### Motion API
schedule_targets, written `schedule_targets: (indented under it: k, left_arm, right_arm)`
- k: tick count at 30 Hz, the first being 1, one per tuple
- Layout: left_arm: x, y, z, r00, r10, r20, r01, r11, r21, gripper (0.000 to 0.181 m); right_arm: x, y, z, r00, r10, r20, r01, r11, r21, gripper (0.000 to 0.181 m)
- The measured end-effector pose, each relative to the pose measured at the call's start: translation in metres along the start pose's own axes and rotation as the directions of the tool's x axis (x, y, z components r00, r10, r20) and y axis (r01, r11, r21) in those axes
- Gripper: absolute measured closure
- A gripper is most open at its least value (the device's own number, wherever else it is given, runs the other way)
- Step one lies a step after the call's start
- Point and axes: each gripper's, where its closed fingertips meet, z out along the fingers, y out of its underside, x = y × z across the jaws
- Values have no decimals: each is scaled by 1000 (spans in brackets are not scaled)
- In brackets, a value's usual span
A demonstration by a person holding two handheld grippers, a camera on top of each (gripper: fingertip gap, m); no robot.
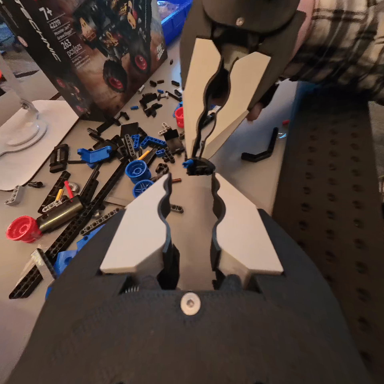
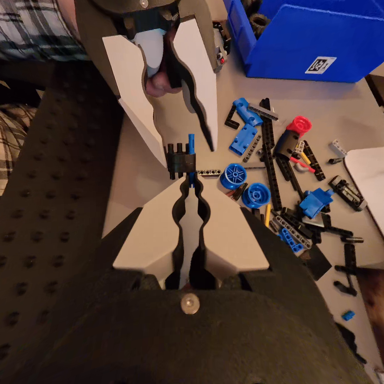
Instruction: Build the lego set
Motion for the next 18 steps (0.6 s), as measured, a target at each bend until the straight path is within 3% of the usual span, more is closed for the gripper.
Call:
schedule_targets:
  k: [2,6,11,16,18]
  left_arm:
    - [1,0,-1,1000,-3,-9,3,1000,16,158]
    - [0,-4,-2,1000,-23,-16,23,999,46,160]
    - [-6,-23,-14,984,-155,-92,169,972,163,137]
    - [-9,-19,-11,993,-98,-60,105,986,130,178]
    - [-7,-17,-7,996,-80,-48,84,990,110,178]
  right_arm:
    - [4,-3,2,1000,-16,-8,16,1000,-1,179]
    - [7,-5,2,999,-32,-22,32,999,24,179]
    - [10,-7,-1,991,-107,-83,110,994,28,179]
    - [10,-6,2,980,-161,-115,162,987,2,179]
    - [12,-2,2,977,-171,-127,171,985,-18,179]
